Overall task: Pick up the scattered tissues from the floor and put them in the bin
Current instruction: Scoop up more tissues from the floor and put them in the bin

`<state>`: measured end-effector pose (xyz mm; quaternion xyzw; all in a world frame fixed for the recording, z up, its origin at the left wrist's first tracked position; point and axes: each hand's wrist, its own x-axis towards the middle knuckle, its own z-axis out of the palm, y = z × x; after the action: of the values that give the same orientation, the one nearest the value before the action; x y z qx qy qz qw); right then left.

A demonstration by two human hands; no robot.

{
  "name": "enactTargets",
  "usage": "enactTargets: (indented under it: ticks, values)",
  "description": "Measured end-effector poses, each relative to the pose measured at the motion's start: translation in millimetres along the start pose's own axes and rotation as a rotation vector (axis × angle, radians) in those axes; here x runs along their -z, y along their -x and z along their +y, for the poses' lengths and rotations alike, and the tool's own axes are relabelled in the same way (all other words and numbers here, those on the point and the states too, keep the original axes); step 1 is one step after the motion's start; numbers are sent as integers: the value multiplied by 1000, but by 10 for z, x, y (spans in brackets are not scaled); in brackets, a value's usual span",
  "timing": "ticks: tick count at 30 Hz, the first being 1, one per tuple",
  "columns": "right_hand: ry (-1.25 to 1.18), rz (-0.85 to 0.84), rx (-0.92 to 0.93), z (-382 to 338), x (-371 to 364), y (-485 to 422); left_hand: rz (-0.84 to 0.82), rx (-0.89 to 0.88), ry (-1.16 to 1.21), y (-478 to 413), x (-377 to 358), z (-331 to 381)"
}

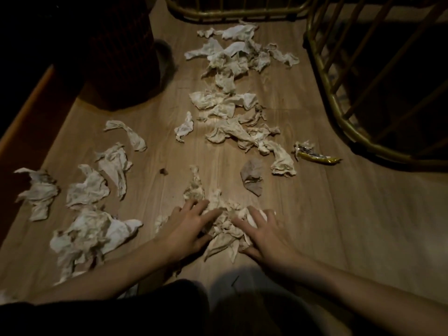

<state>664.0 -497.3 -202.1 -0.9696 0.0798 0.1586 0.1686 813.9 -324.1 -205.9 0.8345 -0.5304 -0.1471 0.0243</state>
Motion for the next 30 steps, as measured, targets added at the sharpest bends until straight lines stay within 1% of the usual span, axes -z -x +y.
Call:
enactTargets:
  ticks: [2,4,7,9,12,14,15,16,17,19,20,21,23,25,26,28,29,30]
  values:
    - [-22,80,79,-60,-102,11,52,-47,-7,76,-101,24]
    - [-49,113,161,-66,-120,-43,111,-63,52,84,-153,30]
    - [-65,165,218,45,9,-291,147,22,239,-60,-95,-54]
    - [-127,221,200,143,198,-522,188,81,282,-204,-15,-211]
    - [-245,437,80,315,534,-850,293,120,278,-458,187,-466]
    - [-288,556,-86,478,685,-1022,350,127,279,-718,378,-558]
    - [-285,569,-190,564,726,-1093,364,121,275,-887,469,-583]
    - [-273,543,-294,646,733,-1154,368,108,264,-1078,548,-597]
    - [-267,481,-387,711,720,-1197,370,98,253,-1278,613,-596]
    - [-269,293,-530,756,665,-1222,355,118,256,-1669,702,-565]
    - [-250,222,-566,747,612,-1215,337,147,265,-1842,730,-527]
    - [-203,199,-576,715,542,-1208,302,178,269,-1997,739,-485]
    - [-111,266,-568,610,417,-1179,195,218,265,-2231,746,-376]
    - [-105,393,-542,533,329,-1157,64,207,287,-2397,730,-289]
    - [-123,455,-511,519,288,-1145,3,174,270,-2469,704,-254]
    - [-173,512,-439,549,240,-1100,-100,67,127,-2574,655,-163]
    - [-206,519,-412,596,229,-1069,-117,20,48,-2605,641,-110]
    - [-241,525,-391,660,240,-1035,-95,-23,-7,-2622,637,-67]
